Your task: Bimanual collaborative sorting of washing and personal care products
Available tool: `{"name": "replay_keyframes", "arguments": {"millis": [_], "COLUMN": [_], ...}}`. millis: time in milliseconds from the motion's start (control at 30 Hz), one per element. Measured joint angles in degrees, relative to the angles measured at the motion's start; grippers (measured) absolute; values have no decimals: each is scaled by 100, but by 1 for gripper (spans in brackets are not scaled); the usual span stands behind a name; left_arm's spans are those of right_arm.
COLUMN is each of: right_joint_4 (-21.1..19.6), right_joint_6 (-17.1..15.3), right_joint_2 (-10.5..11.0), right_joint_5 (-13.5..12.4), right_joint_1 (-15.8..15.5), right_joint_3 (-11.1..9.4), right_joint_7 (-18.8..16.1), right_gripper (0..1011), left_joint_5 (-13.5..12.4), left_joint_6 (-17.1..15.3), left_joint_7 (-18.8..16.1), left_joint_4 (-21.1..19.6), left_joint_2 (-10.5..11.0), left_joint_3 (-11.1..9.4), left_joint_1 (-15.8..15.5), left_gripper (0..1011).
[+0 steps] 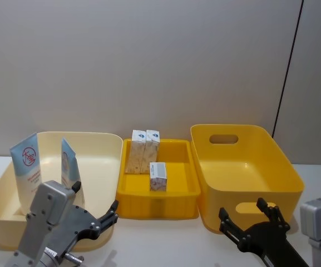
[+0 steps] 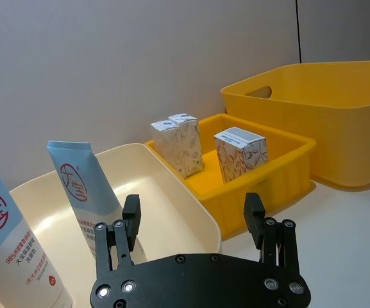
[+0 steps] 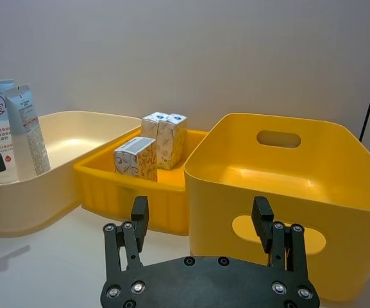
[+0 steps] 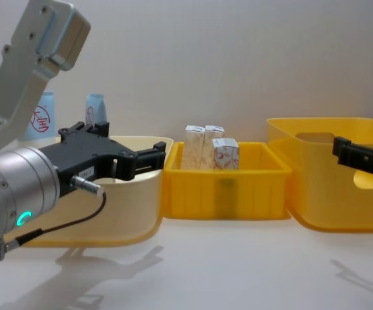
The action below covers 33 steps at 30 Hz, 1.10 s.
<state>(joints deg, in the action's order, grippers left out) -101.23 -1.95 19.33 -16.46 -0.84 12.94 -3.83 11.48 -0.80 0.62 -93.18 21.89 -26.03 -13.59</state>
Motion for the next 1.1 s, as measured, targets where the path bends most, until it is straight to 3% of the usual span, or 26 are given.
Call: {"name": "replay_keyframes", "arguments": {"millis": [1100], "right_joint_4": [0], "right_joint_6": [0], "right_joint_2": [0], "right_joint_5": [0], "right_joint_1": [0], "right_joint_3": [0], "right_joint_7": [0], "right_gripper": [1001], "left_joint_5": [0], "left_joint_6": [0], "left_joint_7": [0], "left_joint_4": [0], "left_joint_2": [0], "left_joint_3": [0], "left_joint_1": [0], "left_gripper": [1003]}}
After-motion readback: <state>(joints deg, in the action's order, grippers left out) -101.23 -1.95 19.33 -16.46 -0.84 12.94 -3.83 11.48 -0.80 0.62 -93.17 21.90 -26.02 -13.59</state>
